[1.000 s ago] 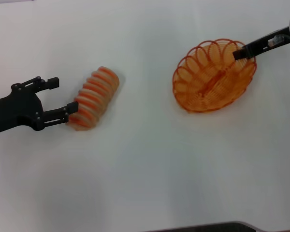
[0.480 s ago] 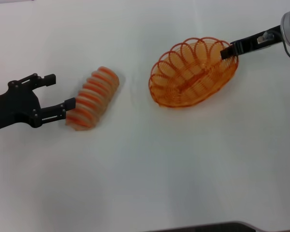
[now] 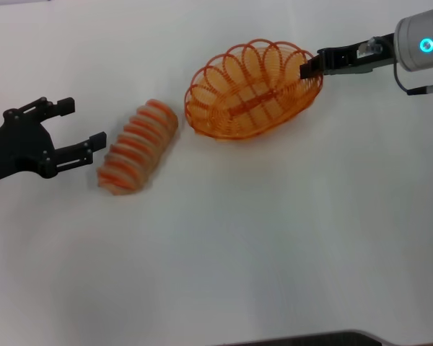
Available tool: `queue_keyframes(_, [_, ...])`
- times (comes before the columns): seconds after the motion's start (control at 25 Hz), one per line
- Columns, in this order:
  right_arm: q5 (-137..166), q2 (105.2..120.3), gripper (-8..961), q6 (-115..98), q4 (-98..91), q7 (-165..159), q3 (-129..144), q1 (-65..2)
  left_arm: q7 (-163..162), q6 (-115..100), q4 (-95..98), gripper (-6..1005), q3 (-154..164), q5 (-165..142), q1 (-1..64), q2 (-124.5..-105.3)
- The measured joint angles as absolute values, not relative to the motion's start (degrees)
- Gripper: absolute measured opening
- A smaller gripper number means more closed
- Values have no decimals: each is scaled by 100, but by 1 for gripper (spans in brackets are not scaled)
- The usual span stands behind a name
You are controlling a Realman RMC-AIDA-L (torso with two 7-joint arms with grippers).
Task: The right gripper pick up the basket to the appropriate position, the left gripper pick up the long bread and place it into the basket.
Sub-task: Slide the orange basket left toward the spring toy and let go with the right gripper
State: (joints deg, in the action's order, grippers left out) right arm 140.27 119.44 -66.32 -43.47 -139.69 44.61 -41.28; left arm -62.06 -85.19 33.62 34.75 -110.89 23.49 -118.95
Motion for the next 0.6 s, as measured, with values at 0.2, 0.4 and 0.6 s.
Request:
queue_keyframes(0.2, [13693, 11948, 94, -6407, -4060, -13971, 4455, -4132, -6205, -8387, 3507, 840, 3466, -11072, 2350, -11977])
queue_keyframes(0.4, [13425, 11955, 93, -6187, -3919, -13973, 4450, -4073, -6205, -8348, 3511, 840, 3467, -11072, 2356, -11985])
queue_keyframes(0.6, [13186, 11955, 93, -6005, -3759, -13929, 4453, -4059, -6183, -8332, 3537, 841, 3470, -11072, 2351, -12006])
